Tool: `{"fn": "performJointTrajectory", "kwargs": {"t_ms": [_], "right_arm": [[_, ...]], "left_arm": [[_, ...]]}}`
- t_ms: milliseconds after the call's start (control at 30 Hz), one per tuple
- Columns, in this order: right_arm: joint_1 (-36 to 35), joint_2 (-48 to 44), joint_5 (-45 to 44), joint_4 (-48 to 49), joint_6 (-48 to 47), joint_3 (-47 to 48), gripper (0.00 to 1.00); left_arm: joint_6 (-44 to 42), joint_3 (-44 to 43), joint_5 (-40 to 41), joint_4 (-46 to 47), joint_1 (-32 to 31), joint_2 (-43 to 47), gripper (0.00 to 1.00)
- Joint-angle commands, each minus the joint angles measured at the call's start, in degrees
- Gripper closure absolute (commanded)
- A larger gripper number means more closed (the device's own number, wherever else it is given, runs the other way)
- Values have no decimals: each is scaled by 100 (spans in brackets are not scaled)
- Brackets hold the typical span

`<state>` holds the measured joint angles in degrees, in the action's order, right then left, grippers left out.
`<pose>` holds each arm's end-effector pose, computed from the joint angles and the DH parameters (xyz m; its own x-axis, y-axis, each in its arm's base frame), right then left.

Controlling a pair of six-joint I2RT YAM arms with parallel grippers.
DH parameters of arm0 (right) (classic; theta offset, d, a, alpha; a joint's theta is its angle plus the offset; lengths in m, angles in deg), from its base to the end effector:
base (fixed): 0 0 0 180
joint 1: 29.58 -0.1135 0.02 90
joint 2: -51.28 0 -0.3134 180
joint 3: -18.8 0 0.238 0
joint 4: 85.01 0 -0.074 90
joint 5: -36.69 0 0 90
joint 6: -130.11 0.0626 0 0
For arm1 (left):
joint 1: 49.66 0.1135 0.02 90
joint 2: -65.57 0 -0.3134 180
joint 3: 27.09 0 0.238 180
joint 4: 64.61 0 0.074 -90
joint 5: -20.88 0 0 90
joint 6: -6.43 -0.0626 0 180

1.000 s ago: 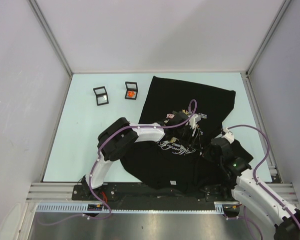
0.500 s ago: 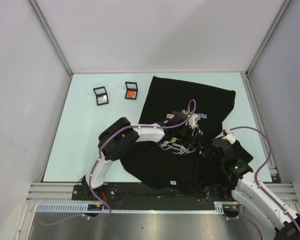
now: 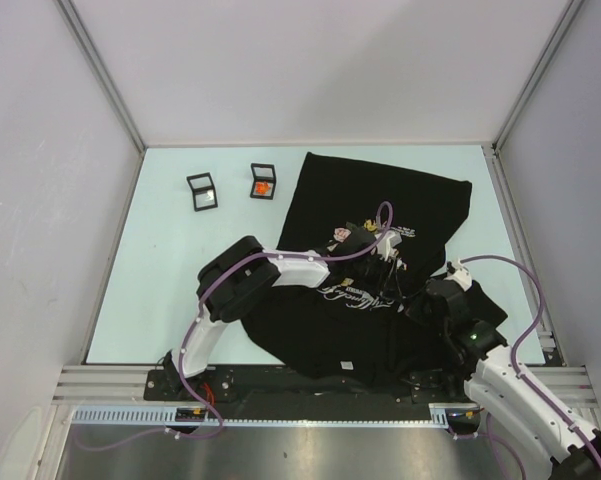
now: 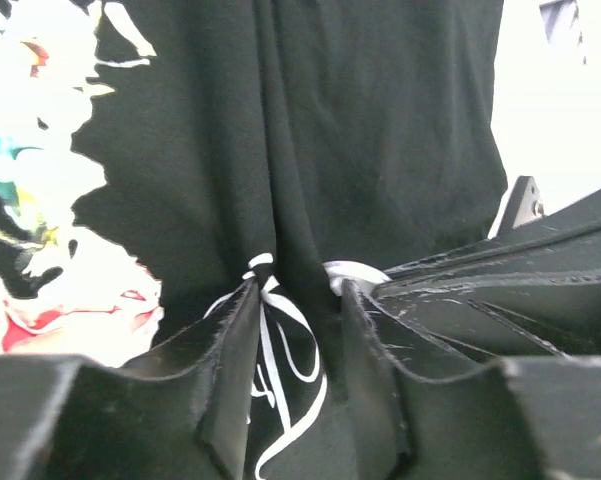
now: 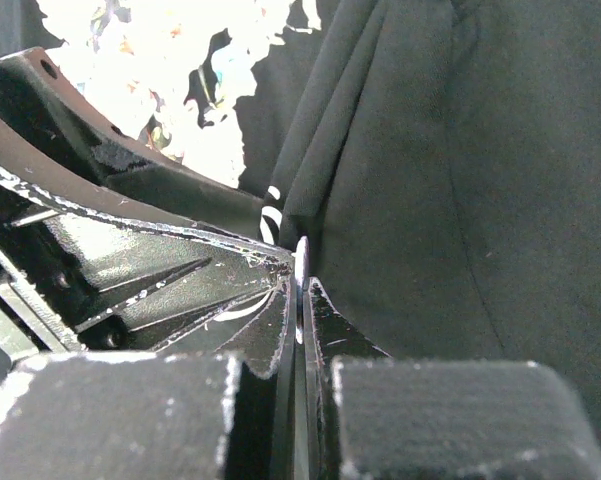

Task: Remove the brooch from the garment

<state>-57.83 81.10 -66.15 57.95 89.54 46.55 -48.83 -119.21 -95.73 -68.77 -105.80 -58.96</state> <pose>0.0865 0.0307 0.1756 -0.5966 0.5202 -0.6111 0.2207 0.8385 0.4982 0.2569 -0.4333 0.1667 -0.8101 0.2929 -0.5079 0.5856 0.4458 -0.6770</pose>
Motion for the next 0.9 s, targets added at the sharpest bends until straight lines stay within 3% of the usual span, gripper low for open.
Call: {"fn": "performJointTrajectory", "kwargs": {"t_ms": [0,100,367,767,867], "right_arm": [[21,-292,-219,328,233,118,100],[39,-460,-306,135,374,109,100],[285,-697,-70,-94,673,-49,100],[531,-768,326,160,594,-154,100],[522,-689,344,187,550,-146,100]], "left_arm": [[-99,298,191,-86,-29,-36,60],[-55,430,200,124,-29,51,60],[138,693,-282,774,42,192,39],[208,791,-441,837,86,105,43],[226,712,-538,828,86,69,39]]}}
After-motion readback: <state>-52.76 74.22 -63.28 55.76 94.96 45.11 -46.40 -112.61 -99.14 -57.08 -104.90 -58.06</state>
